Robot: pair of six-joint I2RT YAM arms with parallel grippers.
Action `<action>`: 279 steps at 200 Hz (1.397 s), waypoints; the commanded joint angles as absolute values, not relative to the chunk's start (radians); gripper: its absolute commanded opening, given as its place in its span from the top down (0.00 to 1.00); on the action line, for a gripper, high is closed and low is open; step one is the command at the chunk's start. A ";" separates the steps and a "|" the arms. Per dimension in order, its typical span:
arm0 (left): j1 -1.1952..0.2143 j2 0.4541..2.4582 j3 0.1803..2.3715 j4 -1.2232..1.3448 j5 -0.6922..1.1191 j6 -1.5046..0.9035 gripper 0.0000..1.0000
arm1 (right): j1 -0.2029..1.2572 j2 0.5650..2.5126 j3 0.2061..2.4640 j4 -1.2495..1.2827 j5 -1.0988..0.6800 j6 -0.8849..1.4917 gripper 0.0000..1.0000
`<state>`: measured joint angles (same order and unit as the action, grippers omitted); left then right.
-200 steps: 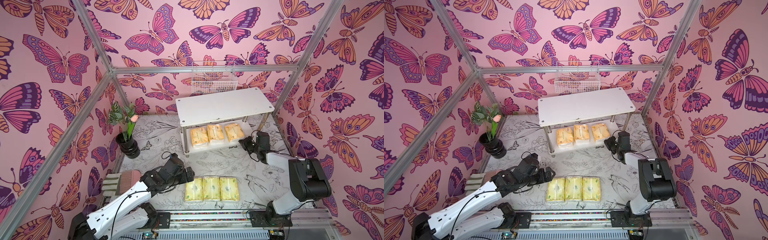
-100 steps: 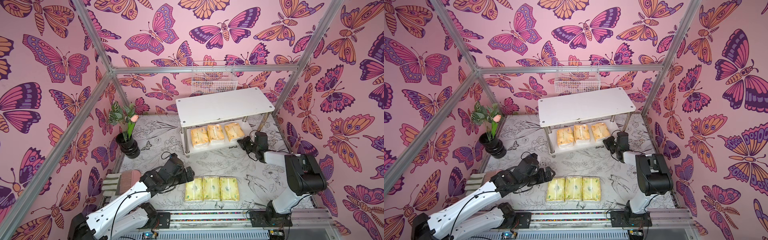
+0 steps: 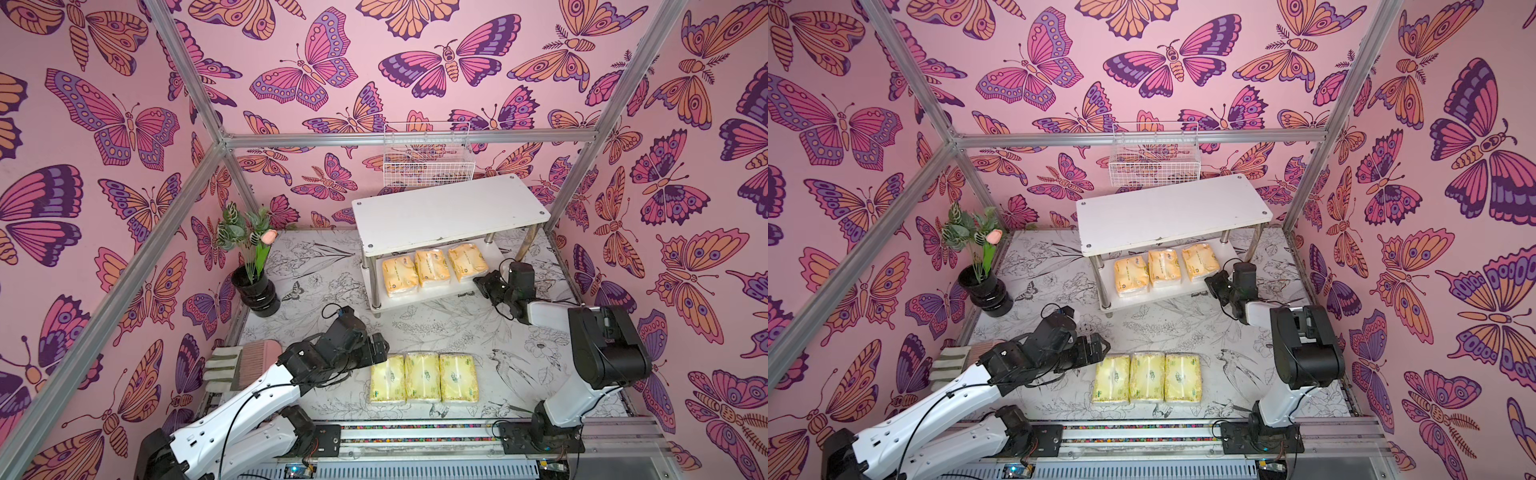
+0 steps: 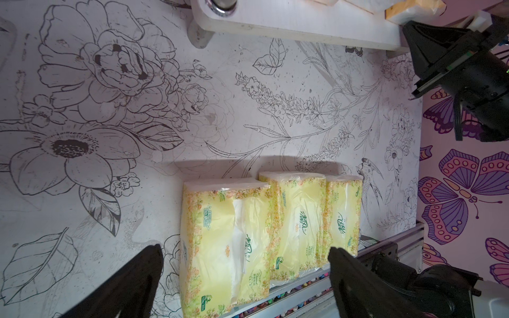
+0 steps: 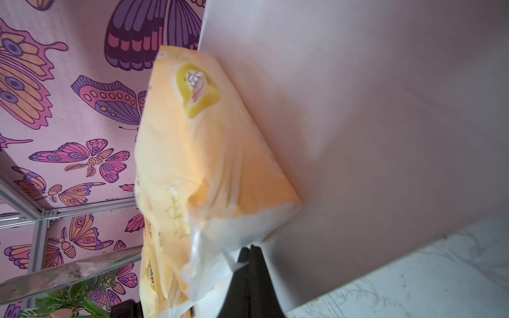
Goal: Place the tissue boxes on the shelf by color
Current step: Adjust the box of tissues on the shelf, then adjust the shelf at the center of the board.
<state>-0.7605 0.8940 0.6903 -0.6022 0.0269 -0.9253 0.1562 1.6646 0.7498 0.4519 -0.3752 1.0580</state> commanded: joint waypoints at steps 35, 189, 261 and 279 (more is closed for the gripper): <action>-0.763 0.999 0.734 -0.502 -0.074 -0.901 0.00 | 0.244 1.287 0.637 0.292 -0.359 1.012 0.70; -0.535 1.209 0.808 -0.127 -0.121 -0.874 0.00 | 0.351 0.618 0.387 -0.155 -0.357 0.971 0.32; -0.456 1.262 0.873 -0.119 -0.080 -0.814 0.00 | 0.397 0.603 0.390 -0.182 -0.352 0.965 0.32; -0.436 1.307 0.895 -0.117 -0.068 -0.800 0.00 | 0.412 0.607 0.390 -0.183 -0.347 0.963 0.32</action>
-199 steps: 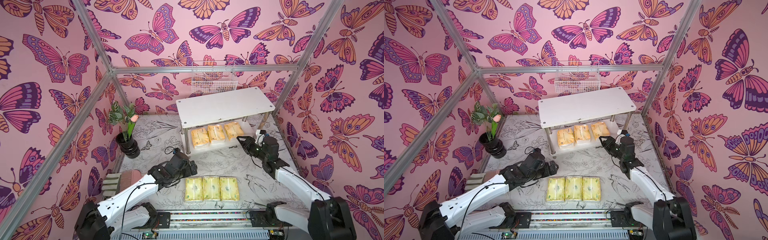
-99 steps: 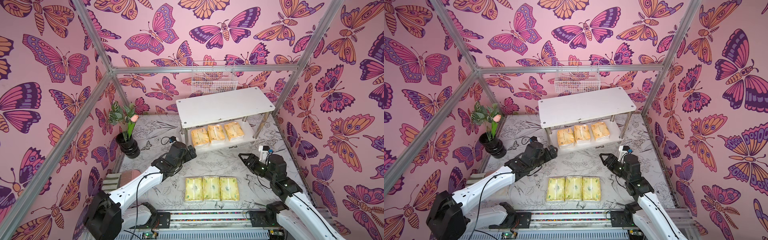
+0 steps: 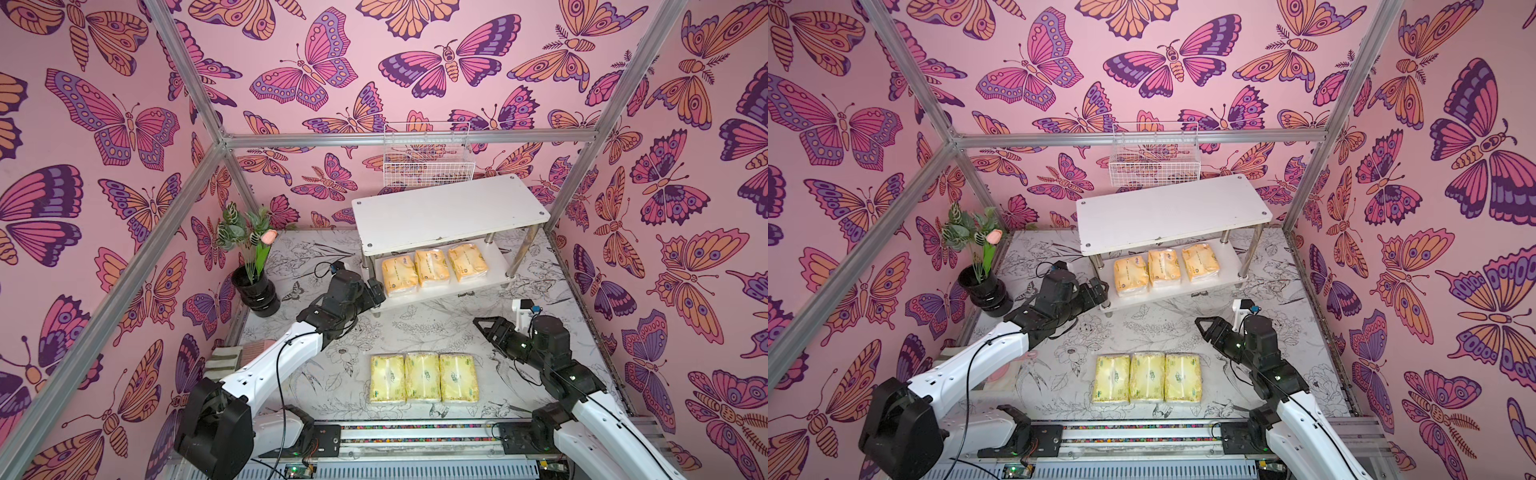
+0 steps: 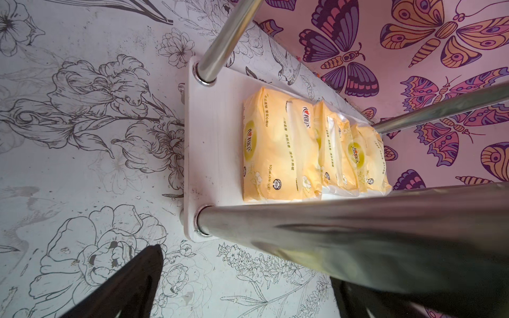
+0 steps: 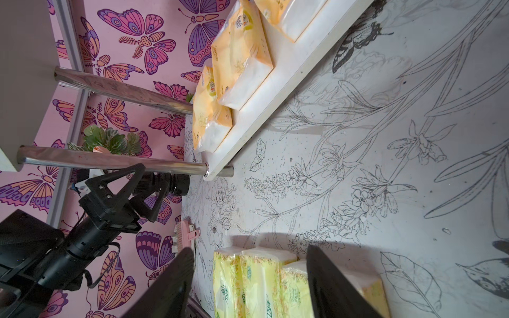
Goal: Place the tissue boxes on the shelf by color
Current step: Adjust the shelf at the center of the board, then pick up the box of tissues from the center of the board.
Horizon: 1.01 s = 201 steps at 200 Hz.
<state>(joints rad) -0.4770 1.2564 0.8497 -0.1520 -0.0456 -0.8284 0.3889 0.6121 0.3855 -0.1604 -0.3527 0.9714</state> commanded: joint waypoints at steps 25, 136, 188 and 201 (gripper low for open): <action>-0.404 1.332 0.923 -0.118 -0.058 -0.777 0.00 | 0.433 0.618 0.391 -0.186 -0.346 0.957 0.32; -0.395 1.089 0.795 -0.260 0.176 -0.764 0.01 | 0.449 0.635 0.389 -0.489 -0.393 0.824 0.23; -0.570 0.981 0.735 -0.392 0.170 -0.787 0.01 | 0.451 0.644 0.324 -0.524 -0.472 0.803 0.28; -0.632 0.999 0.733 -0.392 0.166 -0.805 0.00 | 0.451 0.654 0.301 -0.506 -0.489 0.806 0.32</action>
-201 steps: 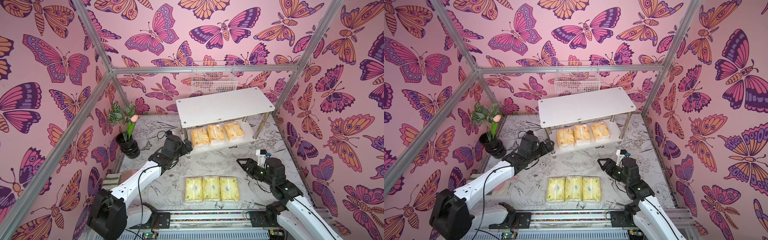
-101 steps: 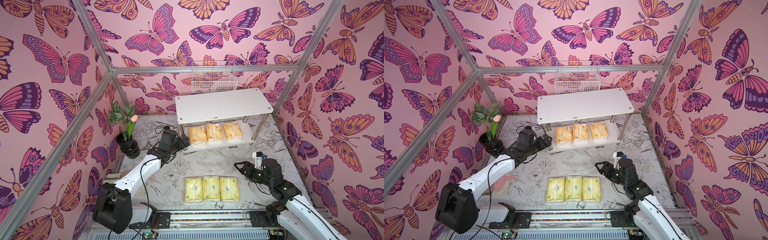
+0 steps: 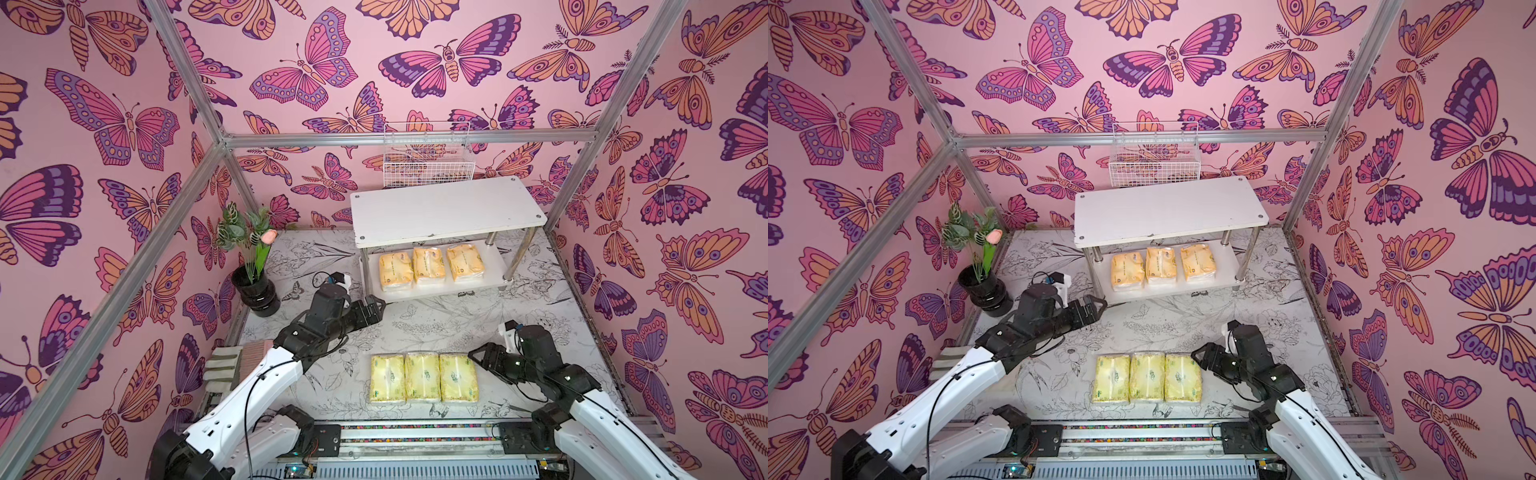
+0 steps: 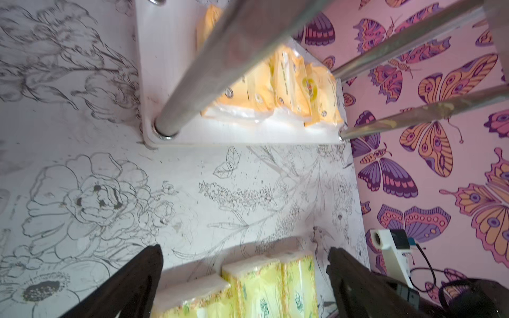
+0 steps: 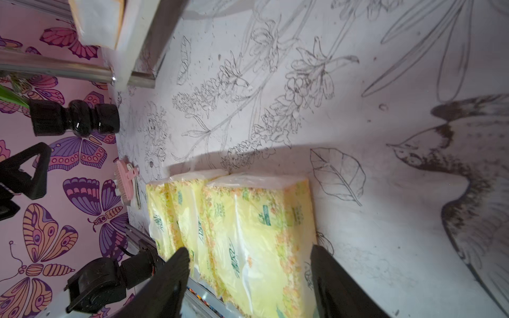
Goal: Place the tissue boxes on the shelf by color
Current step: Pick up the box of tissues from the center of the board.
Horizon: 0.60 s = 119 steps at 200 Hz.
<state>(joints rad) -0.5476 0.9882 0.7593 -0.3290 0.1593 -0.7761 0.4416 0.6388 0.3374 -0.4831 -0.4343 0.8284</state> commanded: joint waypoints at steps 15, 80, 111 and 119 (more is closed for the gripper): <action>-0.694 1.035 0.744 -0.391 0.161 -0.819 0.00 | 0.452 0.670 0.279 -0.479 -0.499 0.812 0.39; -0.823 1.219 0.820 -0.361 0.170 -0.831 0.00 | 0.451 0.760 0.252 -0.356 -0.491 0.824 0.81; -0.842 1.262 0.832 -0.333 0.185 -0.830 0.01 | 0.450 0.798 0.281 -0.323 -0.423 0.834 1.00; -0.845 1.295 0.835 -0.327 0.190 -0.828 0.00 | 0.449 0.802 0.292 -0.317 -0.396 0.834 1.00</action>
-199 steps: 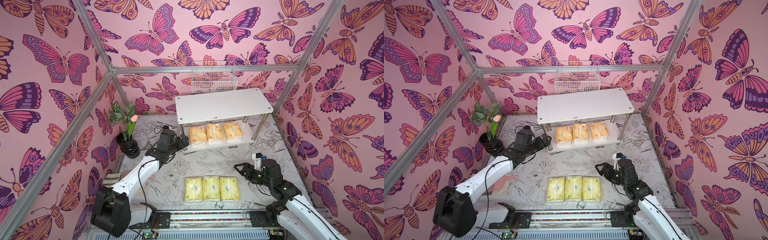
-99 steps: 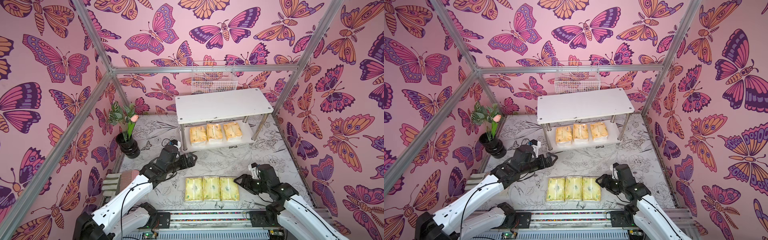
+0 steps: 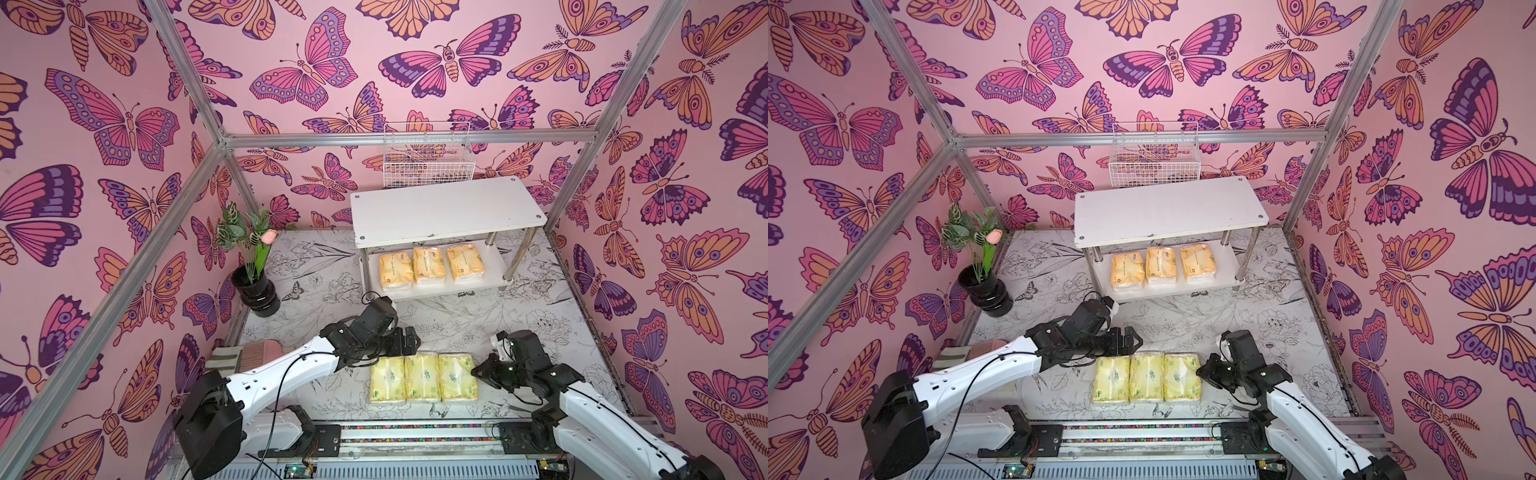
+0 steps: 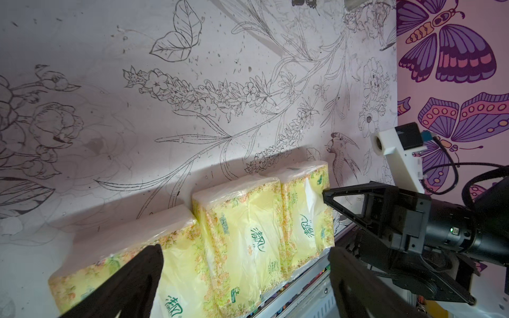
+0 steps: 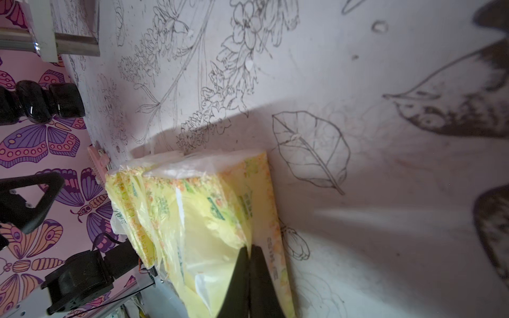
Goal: Place the tissue boxes on the shelf by color
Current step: Pick up the box of tissues from the center of the board.
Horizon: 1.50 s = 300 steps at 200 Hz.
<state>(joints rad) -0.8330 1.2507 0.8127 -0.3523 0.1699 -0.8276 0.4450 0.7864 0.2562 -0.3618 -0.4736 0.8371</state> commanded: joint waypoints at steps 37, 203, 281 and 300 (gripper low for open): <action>-0.853 1.344 0.857 -0.304 0.207 -0.812 0.00 | 0.396 0.858 0.349 -0.284 -0.295 0.815 1.00; -0.861 1.867 1.203 -0.136 0.431 -0.757 0.01 | 0.231 0.764 0.258 -0.268 -0.451 0.841 0.22; -0.864 2.023 1.241 0.025 0.540 -0.860 0.00 | 0.232 0.649 0.098 -0.188 -0.506 0.941 0.19; -0.869 2.049 1.238 0.050 0.548 -0.880 0.01 | 0.231 0.675 0.032 -0.078 -0.523 0.989 0.19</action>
<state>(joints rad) -0.8589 2.0090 1.2343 -0.0032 0.5091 -0.8402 0.2359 0.6476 0.1104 -0.1581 -0.4999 0.9184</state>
